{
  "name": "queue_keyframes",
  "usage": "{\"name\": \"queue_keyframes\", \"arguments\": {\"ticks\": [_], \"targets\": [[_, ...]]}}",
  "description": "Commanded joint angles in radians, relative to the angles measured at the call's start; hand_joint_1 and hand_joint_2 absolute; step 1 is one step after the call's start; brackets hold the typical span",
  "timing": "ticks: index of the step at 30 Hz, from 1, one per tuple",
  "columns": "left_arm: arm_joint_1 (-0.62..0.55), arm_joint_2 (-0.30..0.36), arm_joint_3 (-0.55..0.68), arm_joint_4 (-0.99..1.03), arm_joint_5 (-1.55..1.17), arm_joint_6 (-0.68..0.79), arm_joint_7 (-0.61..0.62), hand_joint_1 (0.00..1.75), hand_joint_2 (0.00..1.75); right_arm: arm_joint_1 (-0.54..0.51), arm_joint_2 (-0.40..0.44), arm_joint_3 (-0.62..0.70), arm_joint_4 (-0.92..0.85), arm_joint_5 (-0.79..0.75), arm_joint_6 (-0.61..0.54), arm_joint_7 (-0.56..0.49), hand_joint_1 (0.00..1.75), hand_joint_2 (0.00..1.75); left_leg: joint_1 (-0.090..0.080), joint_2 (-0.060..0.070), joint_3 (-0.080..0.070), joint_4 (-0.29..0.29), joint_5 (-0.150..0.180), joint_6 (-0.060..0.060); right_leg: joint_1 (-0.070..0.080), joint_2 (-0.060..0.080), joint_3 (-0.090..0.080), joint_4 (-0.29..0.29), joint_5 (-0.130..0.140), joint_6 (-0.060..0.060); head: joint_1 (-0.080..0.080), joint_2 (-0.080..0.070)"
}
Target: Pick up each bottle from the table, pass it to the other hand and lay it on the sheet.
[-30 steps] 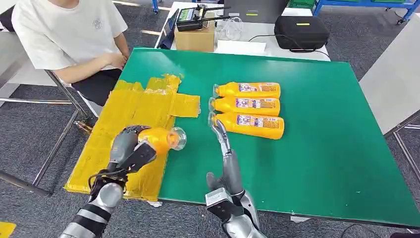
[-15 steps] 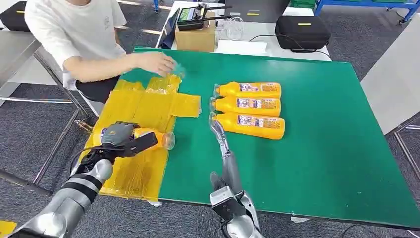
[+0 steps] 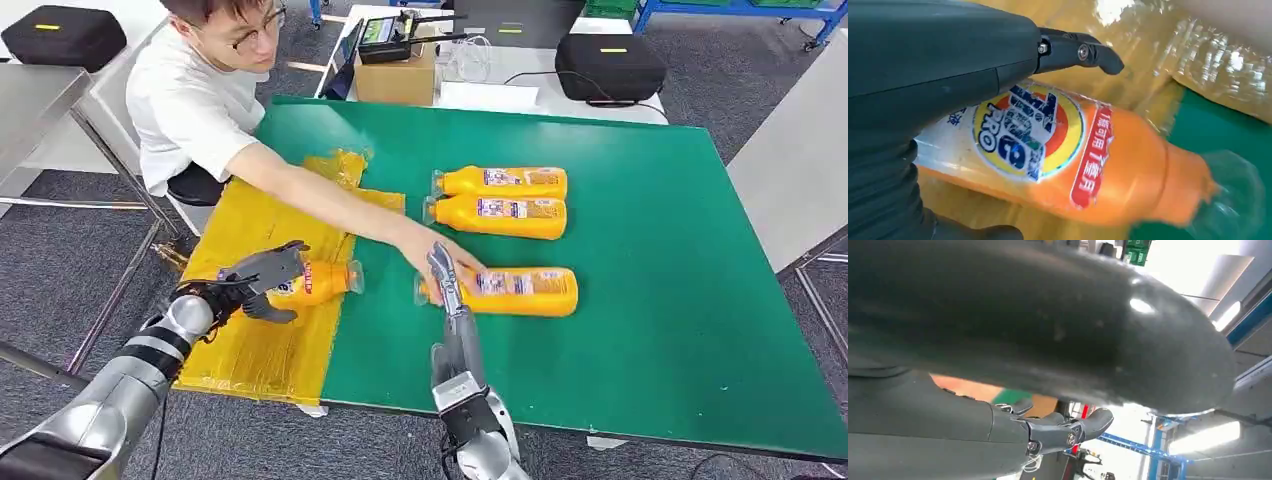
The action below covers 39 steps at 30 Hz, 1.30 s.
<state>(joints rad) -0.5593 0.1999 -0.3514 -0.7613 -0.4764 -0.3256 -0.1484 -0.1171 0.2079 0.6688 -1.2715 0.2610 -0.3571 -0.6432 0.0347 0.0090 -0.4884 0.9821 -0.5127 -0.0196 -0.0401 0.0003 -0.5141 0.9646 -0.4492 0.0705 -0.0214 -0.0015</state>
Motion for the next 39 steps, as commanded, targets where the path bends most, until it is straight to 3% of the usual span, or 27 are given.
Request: {"name": "queue_keyframes", "arguments": {"ticks": [1, 2, 5, 7, 10, 11, 17, 22, 24, 28, 32, 39], "targets": [[0.06, 0.024, 0.023, -0.097, 0.183, -0.045, -0.001, 0.0, 1.75, -0.04, -0.007, -0.013, 0.086, -0.015, -0.001, -0.013, 0.0, 0.0, 0.0, 0.001, 0.002, -0.002, 0.0, 0.003, 0.001, 0.001, 0.002, -0.002, 0.0, -0.003, 0.0, 0.0], [0.074, 0.019, 0.035, -0.126, 0.233, -0.037, -0.019, 0.0, 1.75, -0.04, -0.01, -0.012, 0.088, -0.005, -0.017, -0.012, 0.0, 0.0, 0.0, 0.001, 0.002, -0.001, 0.0, 0.002, 0.001, 0.001, 0.001, -0.002, 0.0, -0.003, 0.0, 0.0], [0.178, -0.026, 0.12, -0.339, 0.399, 0.088, -0.069, 0.0, 1.75, -0.067, -0.047, 0.021, 0.154, 0.204, -0.214, 0.027, 0.0, 0.0, 0.0, 0.002, 0.004, -0.003, 0.0, 0.003, 0.001, 0.002, 0.003, -0.004, 0.0, -0.004, 0.0, 0.0], [0.279, -0.118, 0.222, -0.548, 0.489, 0.243, -0.13, 0.0, 1.75, -0.072, -0.08, 0.003, 0.211, 0.336, -0.34, 0.081, 0.0, 0.0, 0.0, 0.0, 0.003, -0.003, 0.0, 0.004, 0.001, 0.0, 0.003, -0.005, 0.0, -0.004, 0.0, 0.0], [0.418, -0.21, 0.293, -0.82, 0.635, 0.342, -0.199, 0.0, 1.75, -0.062, -0.124, -0.044, 0.276, 0.598, -0.341, 0.25, 0.0, 0.0, 0.0, -0.002, 0.003, -0.004, -0.001, 0.005, 0.001, -0.002, 0.004, -0.007, 0.0, -0.003, 0.0, 0.0], [0.456, -0.225, 0.302, -0.887, 0.607, 0.395, -0.244, 0.0, 1.75, -0.053, -0.135, -0.048, 0.286, 0.648, -0.341, 0.288, 0.0, 1.75, 0.0, -0.001, 0.002, -0.002, -0.001, 0.003, 0.001, -0.001, 0.002, -0.004, 0.0, -0.002, 0.0, 0.0], [0.542, -0.273, 0.318, -1.008, 0.595, 0.479, -0.331, 0.0, 1.75, -0.014, -0.174, -0.083, 0.272, 0.79, -0.319, 0.418, 0.0, 1.75, 0.0, 0.001, 0.002, -0.003, -0.002, 0.004, 0.001, 0.0, 0.002, -0.006, 0.0, -0.004, 0.0, 0.0], [0.547, -0.273, 0.318, -1.013, 0.595, 0.479, -0.331, 0.0, 1.75, -0.013, -0.178, -0.084, 0.27, 0.788, -0.318, 0.416, 0.0, 1.75, 0.0, 0.001, -0.001, -0.001, -0.002, 0.002, 0.001, 0.0, -0.002, -0.004, 0.0, -0.002, 0.0, 0.0], [0.575, -0.295, 0.337, -1.059, 0.616, 0.48, -0.346, 0.0, 1.75, -0.013, -0.203, -0.096, 0.265, 0.893, -0.208, 0.55, 0.0, 1.75, 0.0, 0.0, 0.001, -0.002, -0.001, 0.004, 0.001, 0.0, 0.0, -0.005, 0.0, -0.004, 0.0, 0.0], [0.635, -0.303, 0.329, -1.135, 0.593, 0.464, -0.349, 0.0, 1.75, 0.004, -0.249, -0.138, 0.198, 1.0, -0.165, 0.641, 0.0, 1.75, 0.0, 0.001, 0.001, -0.002, -0.002, 0.003, 0.001, 0.001, 0.0, -0.004, 0.0, -0.003, 0.0, 0.0], [0.672, -0.316, 0.331, -1.16, 0.565, 0.468, -0.353, 0.0, 1.75, 0.023, -0.27, -0.167, 0.095, 1.096, -0.082, 0.72, 0.0, 1.75, -0.001, 0.001, 0.001, -0.002, -0.003, 0.004, 0.0, 0.001, 0.0, -0.004, -0.001, -0.004, 0.0, 0.0], [0.711, -0.313, 0.338, -1.183, 0.553, 0.452, -0.342, 0.0, 1.75, 0.071, -0.33, -0.177, -0.017, 1.173, -0.067, 0.777, 0.0, 1.75, -0.001, 0.0, 0.0, -0.002, -0.002, 0.003, 0.001, -0.001, -0.001, -0.004, -0.001, -0.004, 0.0, 0.0]]}}
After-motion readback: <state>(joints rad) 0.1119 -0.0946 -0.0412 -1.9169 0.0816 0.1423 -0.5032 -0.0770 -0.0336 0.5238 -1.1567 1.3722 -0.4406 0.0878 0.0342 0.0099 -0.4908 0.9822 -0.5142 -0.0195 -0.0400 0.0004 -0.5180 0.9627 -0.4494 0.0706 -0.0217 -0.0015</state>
